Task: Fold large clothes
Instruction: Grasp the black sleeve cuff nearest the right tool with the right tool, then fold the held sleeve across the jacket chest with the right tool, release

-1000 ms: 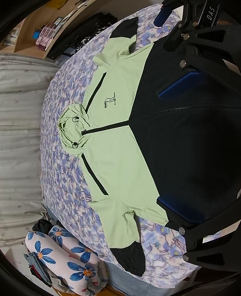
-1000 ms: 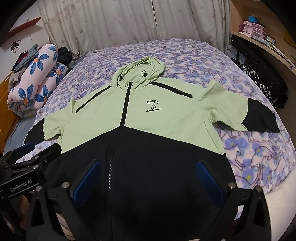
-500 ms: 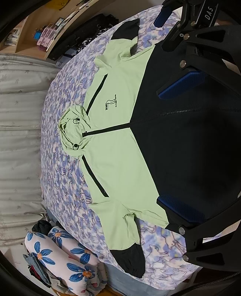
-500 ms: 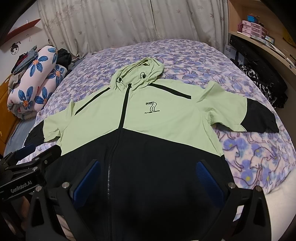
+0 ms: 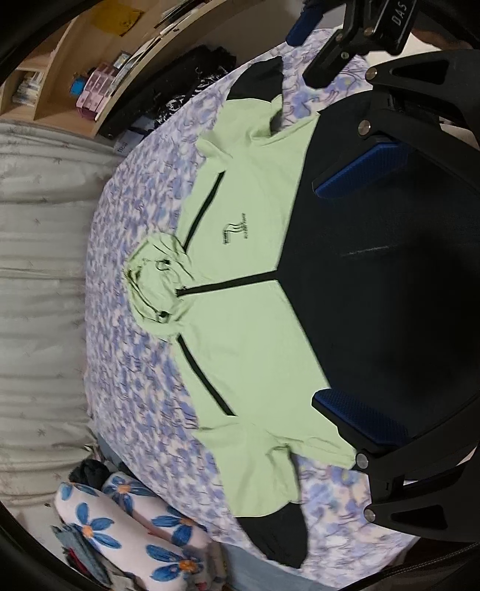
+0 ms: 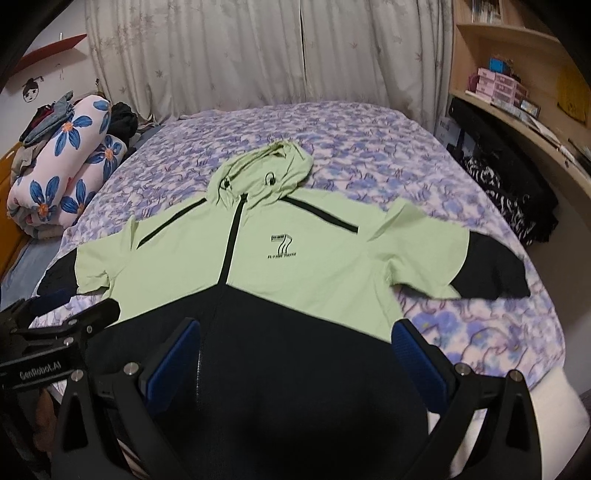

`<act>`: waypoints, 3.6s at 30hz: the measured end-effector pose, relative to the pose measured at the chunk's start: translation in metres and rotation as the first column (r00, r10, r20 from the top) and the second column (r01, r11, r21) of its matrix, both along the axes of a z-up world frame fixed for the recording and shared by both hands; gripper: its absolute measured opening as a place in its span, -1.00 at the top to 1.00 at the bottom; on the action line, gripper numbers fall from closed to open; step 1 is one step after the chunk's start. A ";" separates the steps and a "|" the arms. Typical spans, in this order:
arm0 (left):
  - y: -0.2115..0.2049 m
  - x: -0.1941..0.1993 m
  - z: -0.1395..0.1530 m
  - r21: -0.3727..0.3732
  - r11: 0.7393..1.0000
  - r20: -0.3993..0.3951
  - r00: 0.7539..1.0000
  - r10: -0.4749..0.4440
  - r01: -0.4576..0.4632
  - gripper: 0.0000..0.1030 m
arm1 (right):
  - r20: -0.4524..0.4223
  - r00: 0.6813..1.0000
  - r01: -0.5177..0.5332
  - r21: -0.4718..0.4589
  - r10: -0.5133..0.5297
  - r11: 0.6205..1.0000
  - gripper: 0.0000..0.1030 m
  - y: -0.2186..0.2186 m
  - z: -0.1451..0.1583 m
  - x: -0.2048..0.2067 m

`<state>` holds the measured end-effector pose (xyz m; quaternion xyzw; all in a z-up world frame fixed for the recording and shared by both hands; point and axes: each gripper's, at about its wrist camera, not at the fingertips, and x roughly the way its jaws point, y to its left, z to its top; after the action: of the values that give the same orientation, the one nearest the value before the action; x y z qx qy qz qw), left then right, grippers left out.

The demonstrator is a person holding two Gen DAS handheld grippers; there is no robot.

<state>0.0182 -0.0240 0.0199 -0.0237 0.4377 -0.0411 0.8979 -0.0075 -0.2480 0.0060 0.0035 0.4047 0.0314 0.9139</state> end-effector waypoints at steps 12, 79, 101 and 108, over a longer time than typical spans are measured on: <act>-0.037 0.104 0.023 0.077 0.994 0.085 0.993 -0.085 0.078 -0.98 | 0.137 0.982 0.141 -0.083 -0.129 0.986 -0.99 -0.072 0.048 0.062; -0.085 0.217 -0.084 -0.118 0.982 -0.079 0.985 -0.157 0.147 -0.98 | -0.080 0.976 -0.184 0.189 0.201 0.965 -0.22 -0.061 -0.113 0.148; -0.173 0.247 -0.167 -0.078 0.963 -0.234 0.934 -0.270 0.258 0.75 | -0.127 0.991 0.012 0.320 0.031 0.947 -0.22 -0.121 -0.123 0.152; -0.122 0.238 -0.031 -0.043 0.971 0.098 0.968 -0.231 0.236 0.76 | -0.084 0.996 0.020 0.275 0.004 0.961 -0.22 -0.143 -0.102 0.149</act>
<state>0.2561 -0.1457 -0.0110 0.0059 0.3942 -0.1595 0.9051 0.1415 -0.3911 -0.0959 0.1333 0.4344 0.0835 0.8869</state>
